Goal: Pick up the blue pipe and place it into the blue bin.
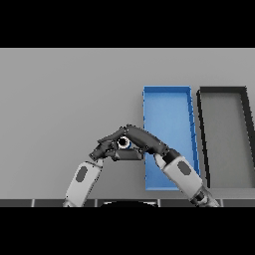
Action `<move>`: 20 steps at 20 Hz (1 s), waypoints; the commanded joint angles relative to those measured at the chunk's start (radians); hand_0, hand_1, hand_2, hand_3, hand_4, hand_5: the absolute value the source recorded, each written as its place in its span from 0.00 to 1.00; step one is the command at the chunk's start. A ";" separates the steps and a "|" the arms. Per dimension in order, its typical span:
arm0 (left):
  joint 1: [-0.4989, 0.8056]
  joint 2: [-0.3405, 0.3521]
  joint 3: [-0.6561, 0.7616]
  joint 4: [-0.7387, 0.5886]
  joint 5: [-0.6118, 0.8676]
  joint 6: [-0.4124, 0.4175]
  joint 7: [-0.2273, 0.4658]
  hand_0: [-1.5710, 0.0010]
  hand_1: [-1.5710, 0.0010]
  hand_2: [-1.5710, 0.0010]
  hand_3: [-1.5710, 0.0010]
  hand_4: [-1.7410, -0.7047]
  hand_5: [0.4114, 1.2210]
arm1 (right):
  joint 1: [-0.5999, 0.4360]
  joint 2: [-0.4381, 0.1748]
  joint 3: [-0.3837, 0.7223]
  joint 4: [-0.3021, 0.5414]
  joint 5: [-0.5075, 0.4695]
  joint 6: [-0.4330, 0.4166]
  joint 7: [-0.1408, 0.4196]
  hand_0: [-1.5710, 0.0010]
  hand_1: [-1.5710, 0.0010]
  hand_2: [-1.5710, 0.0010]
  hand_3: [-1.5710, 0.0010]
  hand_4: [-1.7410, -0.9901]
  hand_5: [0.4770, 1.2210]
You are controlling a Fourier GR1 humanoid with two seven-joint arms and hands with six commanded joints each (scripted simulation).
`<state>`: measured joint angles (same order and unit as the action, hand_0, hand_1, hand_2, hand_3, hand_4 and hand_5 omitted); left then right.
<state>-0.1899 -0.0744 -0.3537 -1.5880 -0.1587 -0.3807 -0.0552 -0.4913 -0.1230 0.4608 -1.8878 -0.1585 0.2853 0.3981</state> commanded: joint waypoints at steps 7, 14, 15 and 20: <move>0.008 0.023 0.004 -0.019 -0.062 -0.106 0.032 0.76 0.78 0.78 0.81 0.63 0.76 | -0.022 0.013 0.027 0.002 0.019 -0.048 0.062 0.00 0.00 0.00 0.00 0.00 0.99; 0.009 0.001 0.029 -0.026 -0.031 -0.094 0.138 0.95 0.95 0.95 0.96 0.75 0.19 | -0.012 0.005 0.033 0.001 0.006 -0.071 0.018 0.00 0.00 0.00 0.00 0.00 1.00; 0.018 0.008 0.027 -0.022 -0.045 -0.088 0.134 0.96 0.96 0.96 0.97 0.76 0.16 | -0.016 0.012 0.030 0.011 0.000 -0.078 0.016 0.00 0.00 0.00 0.00 0.00 1.00; 0.032 0.013 0.019 -0.016 -0.065 -0.079 0.122 0.99 0.99 0.99 0.99 0.80 0.08 | -0.068 0.032 -0.033 -0.021 -0.141 -0.122 0.068 0.00 0.00 0.00 0.00 0.00 1.00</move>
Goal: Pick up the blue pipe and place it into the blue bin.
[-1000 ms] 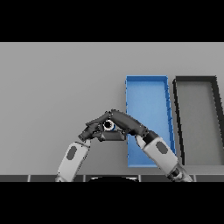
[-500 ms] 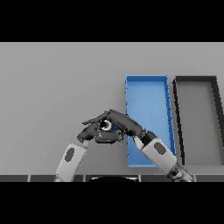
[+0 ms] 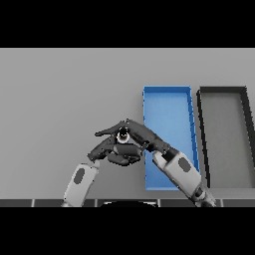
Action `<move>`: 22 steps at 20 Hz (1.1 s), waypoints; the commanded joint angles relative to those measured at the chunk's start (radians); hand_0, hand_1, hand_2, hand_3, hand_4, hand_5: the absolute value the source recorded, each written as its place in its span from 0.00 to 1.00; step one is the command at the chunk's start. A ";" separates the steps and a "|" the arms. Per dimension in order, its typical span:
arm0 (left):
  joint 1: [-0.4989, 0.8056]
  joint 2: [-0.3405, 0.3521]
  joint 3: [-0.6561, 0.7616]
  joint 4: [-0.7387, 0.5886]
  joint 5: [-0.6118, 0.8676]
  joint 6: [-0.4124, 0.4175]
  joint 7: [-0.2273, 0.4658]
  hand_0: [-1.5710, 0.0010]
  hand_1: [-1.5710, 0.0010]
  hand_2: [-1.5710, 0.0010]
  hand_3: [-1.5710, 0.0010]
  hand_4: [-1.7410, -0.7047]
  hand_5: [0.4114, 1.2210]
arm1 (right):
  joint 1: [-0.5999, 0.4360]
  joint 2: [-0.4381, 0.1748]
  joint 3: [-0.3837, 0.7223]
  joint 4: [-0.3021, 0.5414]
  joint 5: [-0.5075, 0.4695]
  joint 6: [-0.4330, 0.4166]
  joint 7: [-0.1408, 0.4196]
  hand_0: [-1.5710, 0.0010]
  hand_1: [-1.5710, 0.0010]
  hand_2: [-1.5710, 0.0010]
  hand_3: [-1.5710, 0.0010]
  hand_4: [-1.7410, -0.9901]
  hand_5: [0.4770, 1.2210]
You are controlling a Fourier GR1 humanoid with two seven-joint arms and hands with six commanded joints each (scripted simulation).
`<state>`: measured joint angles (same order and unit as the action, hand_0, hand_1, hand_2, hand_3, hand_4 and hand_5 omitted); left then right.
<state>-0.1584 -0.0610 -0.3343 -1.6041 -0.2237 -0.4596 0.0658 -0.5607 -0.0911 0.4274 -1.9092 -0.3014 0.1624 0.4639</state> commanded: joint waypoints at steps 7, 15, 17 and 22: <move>-0.023 -0.005 0.009 0.012 0.013 -0.013 0.039 1.00 1.00 1.00 1.00 0.81 0.03 | -0.298 -0.076 -0.219 0.037 -0.269 -0.047 0.097 0.00 0.00 0.00 0.00 0.00 1.00; -0.022 0.011 0.018 0.001 0.008 -0.010 0.049 1.00 1.00 1.00 1.00 0.82 0.00 | -0.432 -0.266 -0.423 0.228 -0.192 -0.170 0.096 0.00 0.00 0.00 0.00 0.00 1.00; -0.027 0.006 0.012 0.004 0.000 -0.004 0.045 1.00 1.00 1.00 1.00 0.83 0.00 | -0.369 -0.320 -0.457 0.251 -0.177 -0.154 0.090 0.00 0.00 0.00 0.00 0.00 1.00; -0.007 0.023 0.009 -0.002 -0.001 -0.012 0.025 1.00 1.00 1.00 1.00 0.84 0.01 | -0.181 -0.366 -0.490 0.227 -0.174 -0.172 0.118 0.00 0.00 0.00 0.00 0.00 1.00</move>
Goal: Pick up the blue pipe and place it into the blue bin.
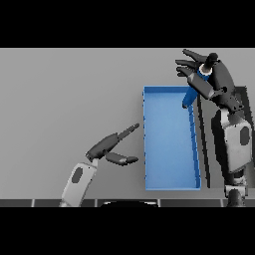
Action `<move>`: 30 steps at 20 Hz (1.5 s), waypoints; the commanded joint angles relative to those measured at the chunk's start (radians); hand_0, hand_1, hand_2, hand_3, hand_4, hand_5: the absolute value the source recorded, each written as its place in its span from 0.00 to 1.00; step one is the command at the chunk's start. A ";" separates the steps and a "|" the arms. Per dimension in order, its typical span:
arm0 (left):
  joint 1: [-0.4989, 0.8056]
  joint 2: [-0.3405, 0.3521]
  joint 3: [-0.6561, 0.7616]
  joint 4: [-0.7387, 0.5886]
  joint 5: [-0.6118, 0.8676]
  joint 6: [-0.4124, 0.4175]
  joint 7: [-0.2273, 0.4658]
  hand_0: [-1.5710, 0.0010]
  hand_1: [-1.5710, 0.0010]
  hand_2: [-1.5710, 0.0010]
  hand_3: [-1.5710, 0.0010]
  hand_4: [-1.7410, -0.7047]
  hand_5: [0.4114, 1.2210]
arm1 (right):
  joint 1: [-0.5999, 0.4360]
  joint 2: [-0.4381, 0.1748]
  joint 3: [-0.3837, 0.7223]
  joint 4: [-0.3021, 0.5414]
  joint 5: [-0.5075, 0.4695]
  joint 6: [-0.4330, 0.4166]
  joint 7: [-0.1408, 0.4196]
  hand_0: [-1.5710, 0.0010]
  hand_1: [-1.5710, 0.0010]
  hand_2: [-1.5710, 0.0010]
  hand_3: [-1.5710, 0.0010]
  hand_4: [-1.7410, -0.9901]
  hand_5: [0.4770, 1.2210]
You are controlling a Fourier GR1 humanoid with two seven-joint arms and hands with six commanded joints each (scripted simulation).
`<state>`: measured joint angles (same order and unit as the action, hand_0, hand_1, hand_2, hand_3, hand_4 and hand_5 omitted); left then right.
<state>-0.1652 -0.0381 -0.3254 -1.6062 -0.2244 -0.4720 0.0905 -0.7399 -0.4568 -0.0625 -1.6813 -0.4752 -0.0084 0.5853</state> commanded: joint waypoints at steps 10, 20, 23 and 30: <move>0.028 -0.003 -0.011 -0.029 0.012 -0.004 0.020 1.00 1.00 1.00 1.00 0.83 0.02 | 0.412 -0.084 0.122 -0.133 0.017 -0.192 0.024 0.00 0.00 0.00 0.00 0.00 1.00; 0.016 -0.005 -0.014 -0.021 0.001 0.004 0.024 1.00 1.00 1.00 1.00 0.83 0.01 | 0.442 -0.353 0.513 -0.047 -0.135 -0.547 0.025 0.25 0.32 0.32 0.60 0.20 1.00; 0.035 0.000 -0.021 -0.029 -0.003 0.003 0.010 1.00 1.00 1.00 1.00 0.83 0.02 | 0.384 -0.455 0.639 0.000 -0.238 -0.564 0.023 0.62 0.65 0.65 0.79 0.54 1.00; 0.039 -0.015 -0.031 -0.041 -0.004 0.011 0.022 1.00 1.00 1.00 1.00 0.83 0.02 | 0.209 -0.572 0.924 0.039 -0.307 -0.496 0.025 0.92 0.93 0.93 0.96 0.88 0.57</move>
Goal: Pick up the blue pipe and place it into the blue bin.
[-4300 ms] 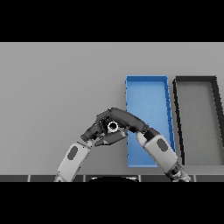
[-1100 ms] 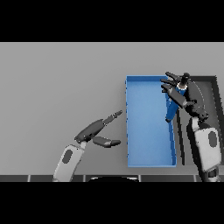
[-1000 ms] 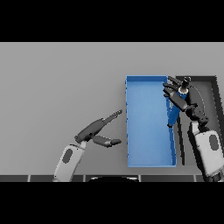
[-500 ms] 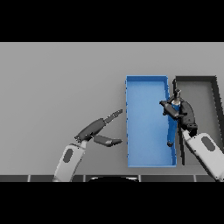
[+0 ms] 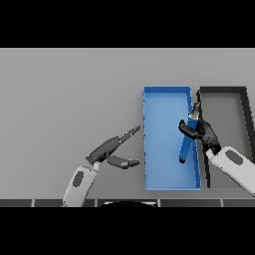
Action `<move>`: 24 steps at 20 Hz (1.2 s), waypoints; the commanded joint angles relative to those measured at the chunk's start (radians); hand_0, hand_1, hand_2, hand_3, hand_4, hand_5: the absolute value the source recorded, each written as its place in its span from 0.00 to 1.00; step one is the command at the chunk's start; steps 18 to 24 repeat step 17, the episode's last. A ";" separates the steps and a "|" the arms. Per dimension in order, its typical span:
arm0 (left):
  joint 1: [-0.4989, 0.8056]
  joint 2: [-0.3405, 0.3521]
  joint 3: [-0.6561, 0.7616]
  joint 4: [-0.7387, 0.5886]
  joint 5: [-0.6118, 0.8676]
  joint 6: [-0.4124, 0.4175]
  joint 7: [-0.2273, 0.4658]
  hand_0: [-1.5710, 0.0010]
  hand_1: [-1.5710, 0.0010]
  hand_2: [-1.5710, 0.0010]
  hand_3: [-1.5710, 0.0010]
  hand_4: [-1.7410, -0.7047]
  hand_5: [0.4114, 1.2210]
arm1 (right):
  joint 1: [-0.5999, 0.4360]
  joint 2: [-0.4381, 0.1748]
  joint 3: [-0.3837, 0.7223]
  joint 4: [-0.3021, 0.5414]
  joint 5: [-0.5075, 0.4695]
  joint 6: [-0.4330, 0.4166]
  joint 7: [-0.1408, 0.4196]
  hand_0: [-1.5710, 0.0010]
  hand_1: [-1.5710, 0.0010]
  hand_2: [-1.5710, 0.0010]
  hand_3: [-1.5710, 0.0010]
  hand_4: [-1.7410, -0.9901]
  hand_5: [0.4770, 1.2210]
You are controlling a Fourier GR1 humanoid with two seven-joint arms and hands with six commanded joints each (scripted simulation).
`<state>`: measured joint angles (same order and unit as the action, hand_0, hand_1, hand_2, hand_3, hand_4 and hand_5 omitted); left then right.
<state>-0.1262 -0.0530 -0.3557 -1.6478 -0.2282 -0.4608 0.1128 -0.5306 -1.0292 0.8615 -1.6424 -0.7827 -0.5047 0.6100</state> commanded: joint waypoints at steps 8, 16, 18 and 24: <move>0.000 0.008 0.009 -0.002 0.000 0.002 0.010 1.00 1.00 1.00 1.00 0.82 0.02 | -0.135 -0.060 0.191 0.024 -0.079 -0.011 -0.001 0.99 0.99 0.99 0.99 0.94 0.29; 0.006 0.005 -0.004 -0.023 -0.001 -0.001 0.008 1.00 1.00 1.00 1.00 0.83 0.02 | -0.161 -0.052 0.223 0.050 -0.085 0.009 -0.007 1.00 1.00 1.00 1.00 0.96 0.23; -0.001 0.003 -0.005 -0.015 -0.004 -0.002 0.019 1.00 1.00 1.00 1.00 0.83 0.02 | -0.157 -0.052 0.219 0.039 -0.094 0.006 -0.007 1.00 1.00 1.00 1.00 0.96 0.22; -0.001 0.003 -0.005 -0.015 -0.004 -0.002 0.019 1.00 1.00 1.00 1.00 0.83 0.02 | -0.157 -0.052 0.219 0.039 -0.094 0.006 -0.007 1.00 1.00 1.00 1.00 0.96 0.22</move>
